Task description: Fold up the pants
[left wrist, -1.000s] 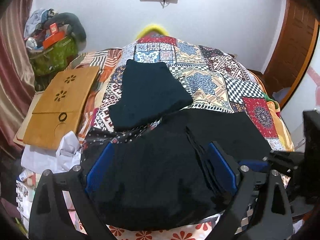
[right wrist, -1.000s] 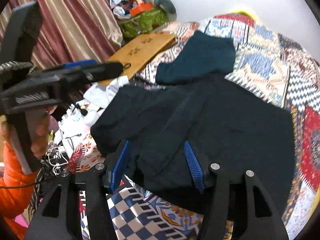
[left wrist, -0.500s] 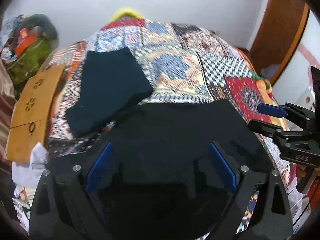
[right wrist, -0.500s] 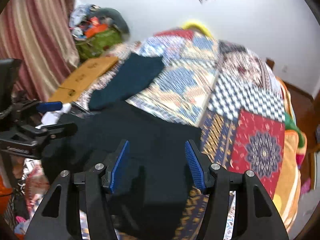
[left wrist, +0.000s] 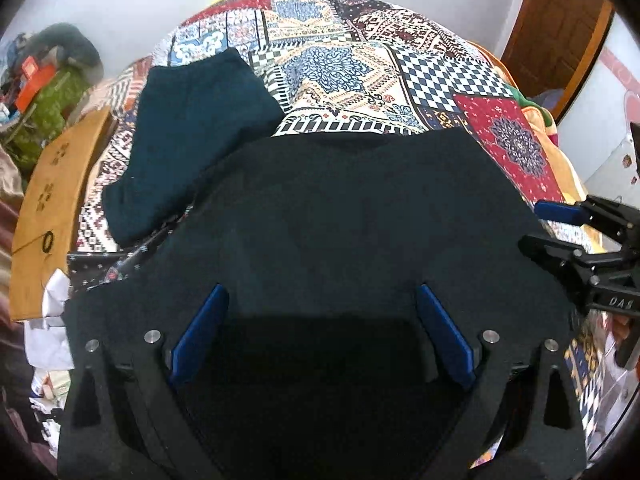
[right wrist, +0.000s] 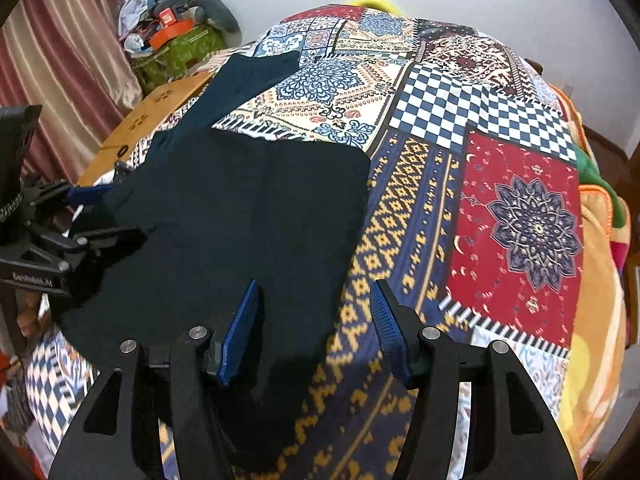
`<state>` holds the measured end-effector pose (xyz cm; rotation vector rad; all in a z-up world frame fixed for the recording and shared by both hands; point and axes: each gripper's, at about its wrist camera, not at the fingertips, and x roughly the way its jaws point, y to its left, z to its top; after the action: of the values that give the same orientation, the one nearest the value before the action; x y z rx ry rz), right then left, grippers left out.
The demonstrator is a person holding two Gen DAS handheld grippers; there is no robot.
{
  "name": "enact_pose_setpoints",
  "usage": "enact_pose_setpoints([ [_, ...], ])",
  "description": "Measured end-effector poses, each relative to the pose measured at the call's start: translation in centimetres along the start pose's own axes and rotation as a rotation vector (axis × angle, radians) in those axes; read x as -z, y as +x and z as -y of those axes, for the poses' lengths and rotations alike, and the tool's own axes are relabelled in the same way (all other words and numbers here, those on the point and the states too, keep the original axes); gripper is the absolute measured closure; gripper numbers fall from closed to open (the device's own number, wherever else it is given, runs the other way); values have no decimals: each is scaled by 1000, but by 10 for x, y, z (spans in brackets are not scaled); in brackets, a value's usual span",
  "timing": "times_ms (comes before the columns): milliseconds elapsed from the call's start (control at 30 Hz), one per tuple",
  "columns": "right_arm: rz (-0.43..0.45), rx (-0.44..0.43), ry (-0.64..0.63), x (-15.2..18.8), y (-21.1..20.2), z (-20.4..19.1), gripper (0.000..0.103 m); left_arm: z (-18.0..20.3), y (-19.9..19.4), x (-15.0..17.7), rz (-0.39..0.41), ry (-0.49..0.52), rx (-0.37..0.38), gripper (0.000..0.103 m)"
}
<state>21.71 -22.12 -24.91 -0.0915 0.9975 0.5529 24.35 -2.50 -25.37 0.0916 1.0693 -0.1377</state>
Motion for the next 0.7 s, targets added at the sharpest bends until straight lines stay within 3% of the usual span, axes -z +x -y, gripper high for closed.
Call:
enact_pose_setpoints([
  [467,41,61,-26,9,-40,-15,49,-25,-54,37,64,-72,-107,7],
  [600,107,39,-46,-7,-56,-35,49,-60,-79,48,114,-177,-129,7],
  [700,151,5,-74,-22,-61,-58,49,-103,-94,64,130,-327,-117,7],
])
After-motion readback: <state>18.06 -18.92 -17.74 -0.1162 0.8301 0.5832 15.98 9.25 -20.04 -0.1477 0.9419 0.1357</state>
